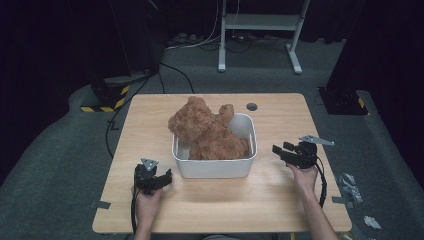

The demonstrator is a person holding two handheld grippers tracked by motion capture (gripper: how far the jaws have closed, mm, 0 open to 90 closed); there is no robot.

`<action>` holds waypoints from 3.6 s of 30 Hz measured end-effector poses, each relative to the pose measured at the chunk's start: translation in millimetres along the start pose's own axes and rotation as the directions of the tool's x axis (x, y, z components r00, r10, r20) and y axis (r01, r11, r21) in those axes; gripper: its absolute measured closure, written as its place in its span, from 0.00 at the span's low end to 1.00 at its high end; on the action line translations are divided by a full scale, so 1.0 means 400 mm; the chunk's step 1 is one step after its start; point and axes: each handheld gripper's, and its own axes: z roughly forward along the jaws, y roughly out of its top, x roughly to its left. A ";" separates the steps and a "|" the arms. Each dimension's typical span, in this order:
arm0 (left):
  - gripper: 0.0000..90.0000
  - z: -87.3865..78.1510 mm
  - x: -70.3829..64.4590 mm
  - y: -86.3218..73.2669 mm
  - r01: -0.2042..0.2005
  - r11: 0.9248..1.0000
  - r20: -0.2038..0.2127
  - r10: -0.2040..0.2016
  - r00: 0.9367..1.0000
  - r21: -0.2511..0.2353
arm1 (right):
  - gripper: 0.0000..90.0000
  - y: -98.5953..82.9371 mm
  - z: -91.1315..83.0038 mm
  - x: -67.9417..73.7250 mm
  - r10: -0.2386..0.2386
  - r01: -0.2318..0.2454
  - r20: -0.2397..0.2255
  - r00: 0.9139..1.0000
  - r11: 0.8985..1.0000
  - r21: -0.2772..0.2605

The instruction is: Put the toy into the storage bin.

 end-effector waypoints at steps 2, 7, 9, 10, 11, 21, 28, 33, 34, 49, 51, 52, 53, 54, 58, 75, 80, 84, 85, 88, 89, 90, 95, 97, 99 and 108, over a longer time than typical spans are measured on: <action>0.25 0.000 0.000 0.000 -0.001 1.000 0.000 0.001 1.000 0.000 | 0.43 -0.001 0.005 -0.002 -0.005 0.005 0.003 1.000 1.000 0.008; 0.25 0.000 0.000 0.000 -0.001 1.000 0.000 0.001 1.000 0.000 | 0.43 -0.005 0.017 -0.003 -0.004 0.004 0.011 1.000 1.000 0.018; 0.25 0.000 0.000 0.000 0.000 1.000 -0.001 0.000 1.000 0.000 | 0.43 -0.005 0.020 -0.004 -0.005 0.004 0.012 1.000 1.000 0.026; 0.25 0.000 0.000 0.000 0.001 1.000 -0.002 -0.001 1.000 0.000 | 0.43 -0.006 0.022 -0.004 -0.005 0.005 0.014 1.000 1.000 0.029; 0.25 0.000 0.000 0.000 0.000 1.000 0.000 0.000 1.000 0.000 | 0.43 -0.007 0.024 -0.004 -0.005 0.004 0.018 1.000 1.000 0.030; 0.25 0.000 0.000 0.000 0.001 1.000 -0.002 -0.001 1.000 0.000 | 0.43 -0.012 0.040 -0.004 -0.032 0.029 0.049 0.998 0.997 0.066; 0.25 0.000 0.000 0.000 -0.001 1.000 0.000 0.001 1.000 0.000 | 0.43 -0.016 0.050 -0.006 -0.038 0.032 0.067 0.997 0.996 0.080; 0.25 0.000 0.000 0.000 -0.001 1.000 0.000 0.001 1.000 0.000 | 0.43 -0.018 0.056 -0.006 -0.047 0.040 0.085 0.995 0.995 0.089; 0.25 0.000 0.000 0.000 -0.001 1.000 0.000 0.001 1.000 0.000 | 0.43 -0.018 0.057 -0.006 -0.052 0.044 0.087 0.995 0.995 0.094; 0.25 0.000 0.000 0.000 0.000 1.000 -0.002 0.000 1.000 0.000 | 0.43 -0.024 0.072 -0.007 -0.085 0.069 0.127 0.988 0.989 0.128; 0.25 0.000 0.000 0.000 0.000 1.000 0.000 0.000 1.000 0.000 | 0.43 -0.024 0.073 -0.005 -0.082 0.064 0.133 0.988 0.989 0.134; 0.25 0.000 0.000 0.000 0.000 1.000 -0.001 0.000 1.000 0.000 | 0.43 -0.024 0.074 -0.005 -0.087 0.068 0.136 0.987 0.988 0.135; 0.25 0.000 0.000 0.000 0.000 1.000 -0.002 0.000 1.000 0.000 | 0.43 -0.025 0.075 -0.005 -0.086 0.067 0.140 0.986 0.988 0.137; 0.25 0.000 0.000 0.000 0.000 1.000 0.000 0.000 1.000 0.000 | 0.43 -0.025 0.076 -0.006 -0.094 0.074 0.141 0.986 0.988 0.138; 0.25 0.000 0.000 0.000 -0.001 1.000 0.000 0.001 1.000 0.000 | 0.43 -0.027 0.080 -0.007 -0.098 0.076 0.152 0.984 0.986 0.147; 0.25 0.000 0.000 0.000 0.001 1.000 0.000 -0.001 1.000 0.000 | 0.42 -0.039 0.105 -0.006 -0.132 0.093 0.195 0.972 0.976 0.194; 0.25 0.000 0.000 0.000 0.000 1.000 0.000 0.000 1.000 0.000 | 0.42 -0.044 0.112 -0.005 -0.135 0.094 0.200 0.970 0.975 0.201; 0.25 0.000 0.000 0.000 -0.001 1.000 0.000 0.001 1.000 0.000 | 0.41 -0.051 0.122 -0.009 -0.138 0.093 0.207 0.968 0.973 0.213; 0.25 0.000 0.000 0.000 -0.001 1.000 0.000 0.001 1.000 0.000 | 0.41 -0.051 0.123 -0.009 -0.150 0.102 0.217 0.965 0.971 0.214; 0.25 0.000 0.000 0.000 -0.001 1.000 0.000 0.001 1.000 0.000 | 0.40 -0.058 0.128 -0.004 -0.198 0.145 0.242 0.950 0.965 0.217; 0.25 -0.001 0.001 0.000 -0.006 1.000 0.000 0.006 1.000 0.003 | 0.39 -0.059 0.129 -0.005 -0.194 0.144 0.245 0.950 0.967 0.208; 0.25 0.000 0.000 0.000 -0.001 1.000 0.000 0.001 1.000 0.000 | 0.39 -0.058 0.129 -0.005 -0.195 0.144 0.246 0.949 0.967 0.212; 0.25 0.000 0.000 0.000 0.000 1.000 -0.001 0.000 1.000 0.000 | 0.39 -0.058 0.129 -0.005 -0.197 0.146 0.248 0.949 0.967 0.210; 0.25 0.000 0.000 0.000 0.000 1.000 -0.001 0.000 1.000 0.000 | 0.39 -0.058 0.129 -0.005 -0.195 0.144 0.248 0.949 0.967 0.211; 0.25 0.000 0.000 0.000 0.000 1.000 -0.001 0.000 1.000 0.000 | 0.38 -0.058 0.129 -0.005 -0.195 0.143 0.249 0.949 0.967 0.211; 0.25 0.000 0.000 0.000 0.001 1.000 -0.002 -0.001 1.000 0.000 | 0.38 -0.058 0.129 -0.005 -0.194 0.142 0.249 0.949 0.967 0.211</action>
